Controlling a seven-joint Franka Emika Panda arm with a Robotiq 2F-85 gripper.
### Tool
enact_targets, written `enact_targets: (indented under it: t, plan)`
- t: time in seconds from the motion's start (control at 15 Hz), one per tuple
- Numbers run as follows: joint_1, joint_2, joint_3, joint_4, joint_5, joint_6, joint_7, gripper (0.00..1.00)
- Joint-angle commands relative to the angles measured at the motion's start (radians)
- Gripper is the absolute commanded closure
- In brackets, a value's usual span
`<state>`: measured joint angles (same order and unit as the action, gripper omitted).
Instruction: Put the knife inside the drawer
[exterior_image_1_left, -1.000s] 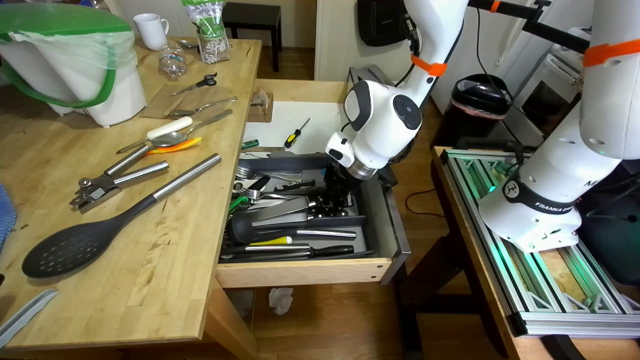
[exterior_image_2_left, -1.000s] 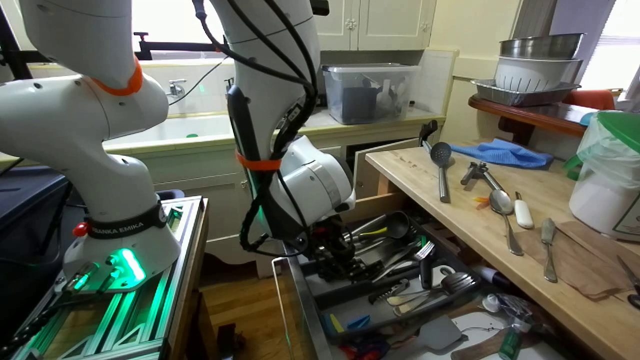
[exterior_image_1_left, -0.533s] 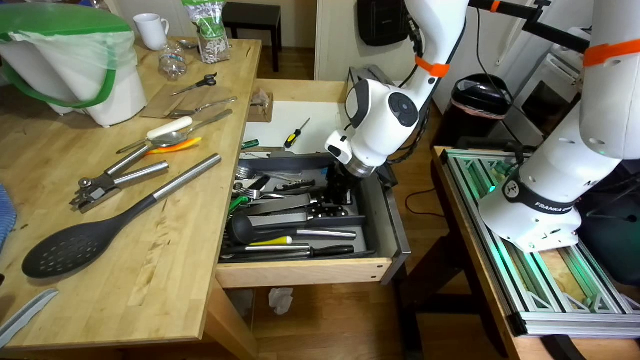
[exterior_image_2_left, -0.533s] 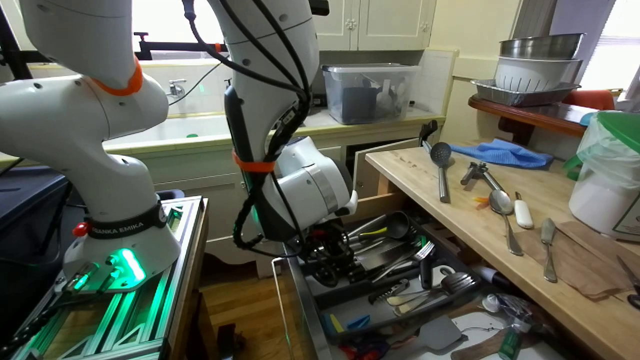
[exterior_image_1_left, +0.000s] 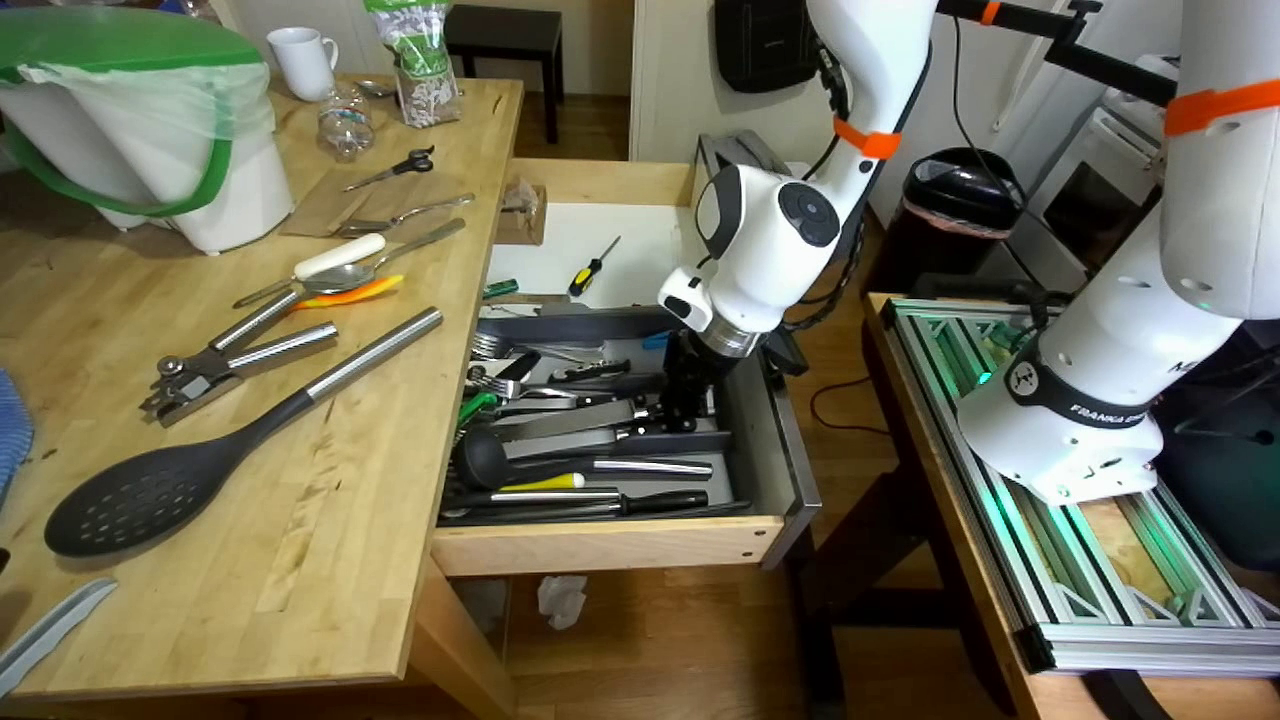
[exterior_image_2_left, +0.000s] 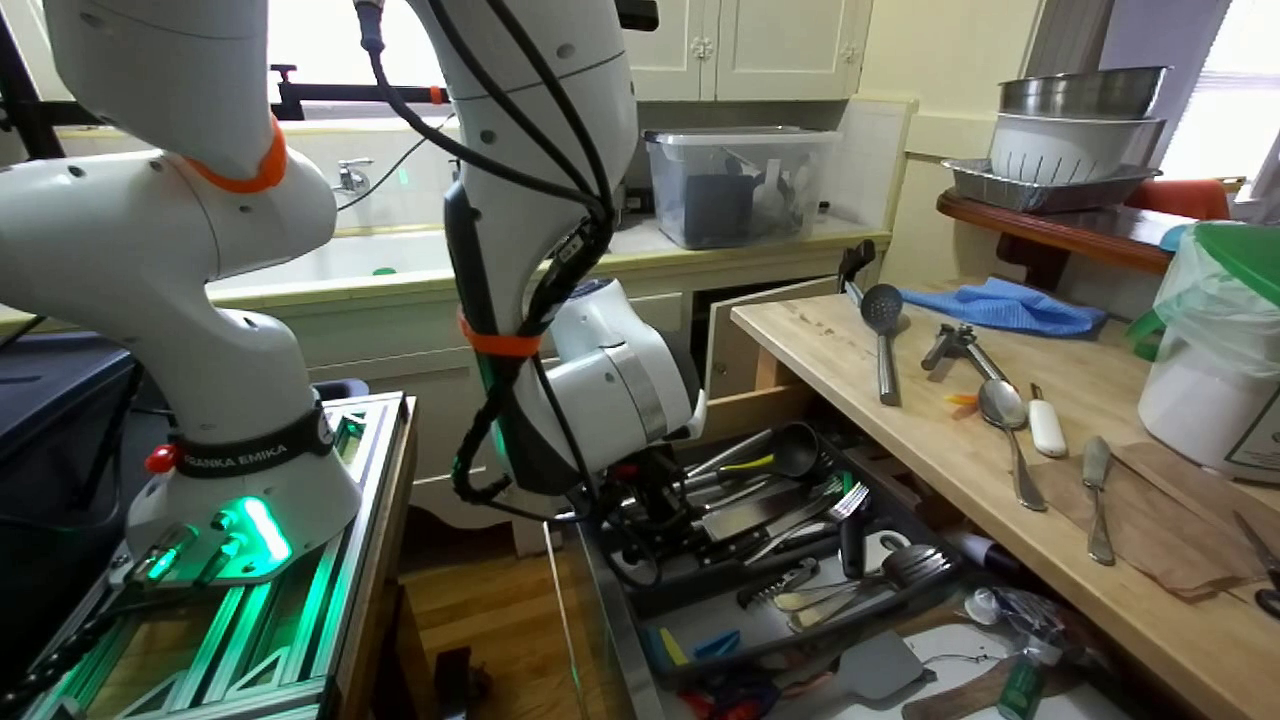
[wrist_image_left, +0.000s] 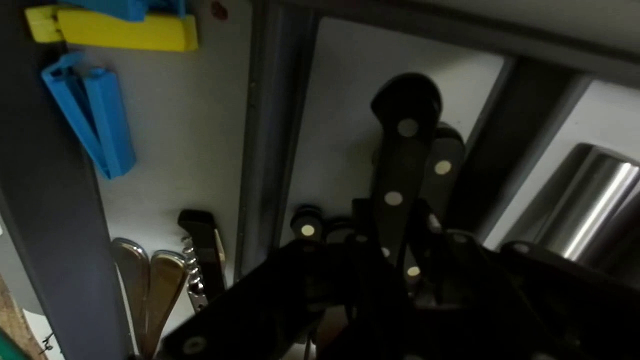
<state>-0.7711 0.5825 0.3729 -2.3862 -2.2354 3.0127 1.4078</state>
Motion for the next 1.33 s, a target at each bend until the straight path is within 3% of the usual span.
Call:
enact_targets:
  t: [0.0,0.07,0.13,0.27,0.67,0.87,1.07,1.27]
  plan:
    - [0.041,0.027,-0.061,-0.005,0.06,0.027,-0.06,0.94]
    - [0.048,0.027,-0.069,-0.005,0.071,0.034,-0.069,0.94]
    - [0.063,0.016,-0.084,-0.013,0.09,0.031,-0.08,0.52]
    - [0.083,-0.023,-0.102,-0.039,0.116,0.034,-0.099,0.46]
    - [0.123,-0.282,-0.104,-0.163,0.198,0.065,-0.163,0.01]
    - [0.118,-0.445,-0.121,-0.212,0.257,0.16,-0.207,0.0]
    - [0.092,-0.574,-0.158,-0.232,0.28,0.329,-0.204,0.0]
    - [0.067,-0.637,-0.209,-0.228,0.177,0.517,-0.11,0.0]
